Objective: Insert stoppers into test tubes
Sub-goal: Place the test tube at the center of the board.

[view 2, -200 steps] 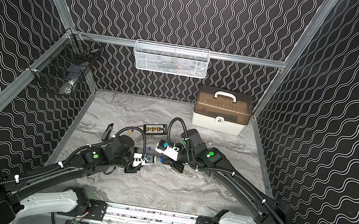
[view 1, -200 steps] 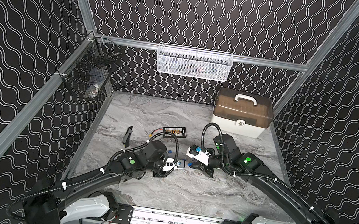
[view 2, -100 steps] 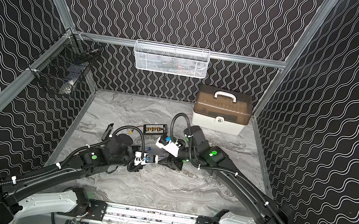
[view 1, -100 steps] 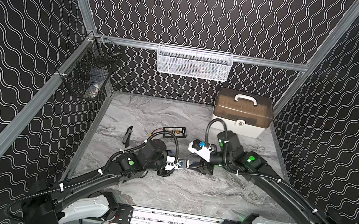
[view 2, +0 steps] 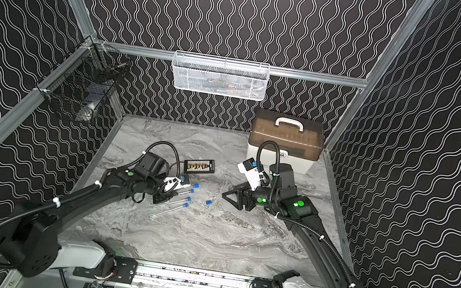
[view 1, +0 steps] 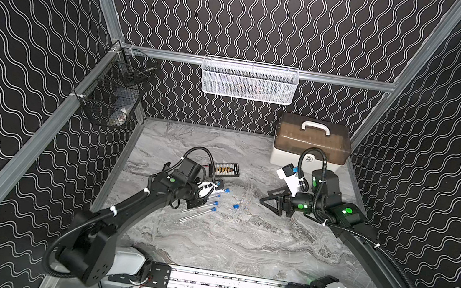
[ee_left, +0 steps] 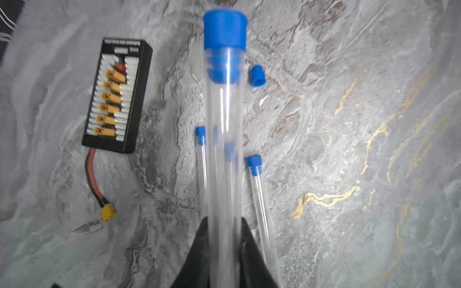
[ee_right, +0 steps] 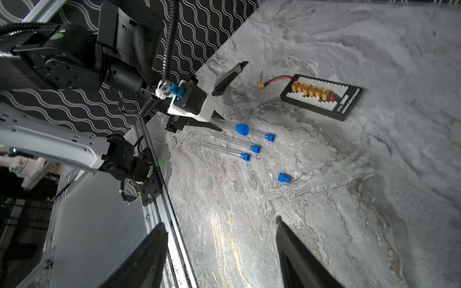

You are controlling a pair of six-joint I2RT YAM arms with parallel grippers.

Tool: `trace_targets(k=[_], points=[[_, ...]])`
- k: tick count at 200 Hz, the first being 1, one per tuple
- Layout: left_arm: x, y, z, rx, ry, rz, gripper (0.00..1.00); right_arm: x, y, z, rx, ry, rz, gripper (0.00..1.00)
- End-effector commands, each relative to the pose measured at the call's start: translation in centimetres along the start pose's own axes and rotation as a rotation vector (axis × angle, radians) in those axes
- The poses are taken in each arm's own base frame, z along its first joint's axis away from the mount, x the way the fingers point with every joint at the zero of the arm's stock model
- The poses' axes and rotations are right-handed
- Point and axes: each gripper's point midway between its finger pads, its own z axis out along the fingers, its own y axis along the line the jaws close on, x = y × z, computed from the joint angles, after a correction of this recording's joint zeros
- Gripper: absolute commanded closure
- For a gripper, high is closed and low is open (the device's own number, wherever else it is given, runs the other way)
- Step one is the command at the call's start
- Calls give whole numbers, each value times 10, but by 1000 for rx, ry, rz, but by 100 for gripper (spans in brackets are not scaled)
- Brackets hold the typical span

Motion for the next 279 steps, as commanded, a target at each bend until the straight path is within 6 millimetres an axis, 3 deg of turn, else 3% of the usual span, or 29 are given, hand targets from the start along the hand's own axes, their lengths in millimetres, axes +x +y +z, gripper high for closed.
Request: trace_targets(k=[1, 34, 69, 108, 158, 199, 279], points=[[7, 10, 7, 32, 29, -19, 100, -16, -3, 7, -17, -41, 81, 34], [15, 34, 30, 69, 98, -49, 100, -8, -5, 9, -8, 40, 47, 34], [27, 48, 56, 112, 177, -81, 100, -9, -8, 8, 12, 40, 16, 34], [40, 54, 69, 127, 250, -108, 100, -8, -11, 10, 21, 44, 18, 34], [52, 47, 78, 195, 323, -133, 96, -8, -14, 12, 29, 45, 15, 35], [58, 48, 82, 196, 351, -144, 83, -8, -13, 6, 52, 52, -15, 35], [49, 58, 73, 144, 302, -145, 65, -3, -14, -5, 108, 71, -17, 35]])
